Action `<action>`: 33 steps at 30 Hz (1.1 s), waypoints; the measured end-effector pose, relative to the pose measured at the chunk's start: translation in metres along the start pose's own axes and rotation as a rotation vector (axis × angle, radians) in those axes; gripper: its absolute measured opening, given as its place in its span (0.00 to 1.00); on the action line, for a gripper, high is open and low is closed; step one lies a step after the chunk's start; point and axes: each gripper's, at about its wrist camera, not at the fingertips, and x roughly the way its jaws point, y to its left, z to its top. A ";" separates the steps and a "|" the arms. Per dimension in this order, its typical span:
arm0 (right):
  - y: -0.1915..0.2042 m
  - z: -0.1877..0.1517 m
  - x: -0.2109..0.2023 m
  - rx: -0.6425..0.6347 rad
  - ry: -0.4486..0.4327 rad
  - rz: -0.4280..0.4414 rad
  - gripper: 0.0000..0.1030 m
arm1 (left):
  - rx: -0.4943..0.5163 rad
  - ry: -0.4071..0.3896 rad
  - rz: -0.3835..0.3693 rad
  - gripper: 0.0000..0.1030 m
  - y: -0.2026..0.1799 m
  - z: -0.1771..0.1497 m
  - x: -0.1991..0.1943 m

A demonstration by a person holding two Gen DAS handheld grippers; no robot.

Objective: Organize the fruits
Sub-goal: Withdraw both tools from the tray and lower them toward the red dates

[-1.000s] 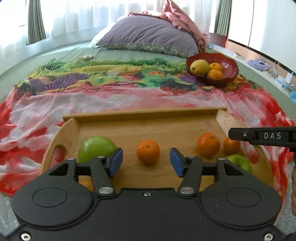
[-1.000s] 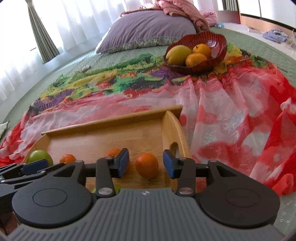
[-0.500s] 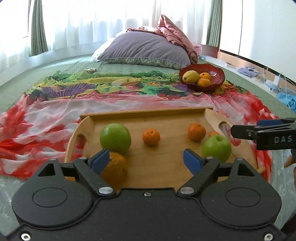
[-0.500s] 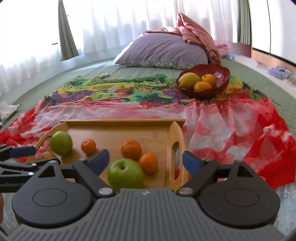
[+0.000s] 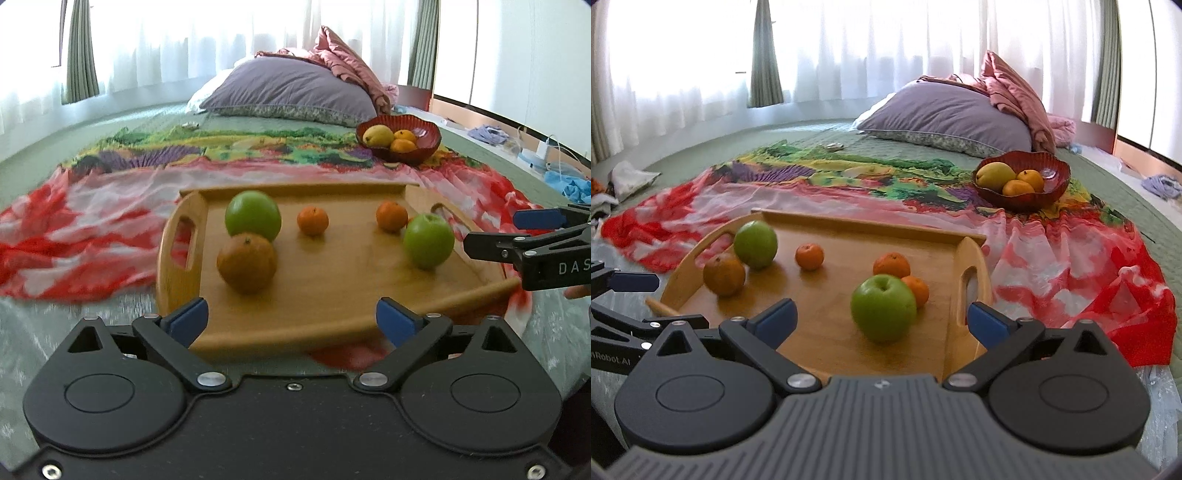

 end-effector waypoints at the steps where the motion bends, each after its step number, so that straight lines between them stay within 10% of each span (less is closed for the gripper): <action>1: 0.002 -0.003 -0.001 -0.010 -0.001 -0.002 1.00 | 0.002 0.002 0.000 0.95 0.000 -0.003 -0.001; 33: 0.051 -0.068 -0.014 -0.247 0.014 0.059 1.00 | 0.116 0.012 -0.025 0.94 -0.019 -0.050 -0.008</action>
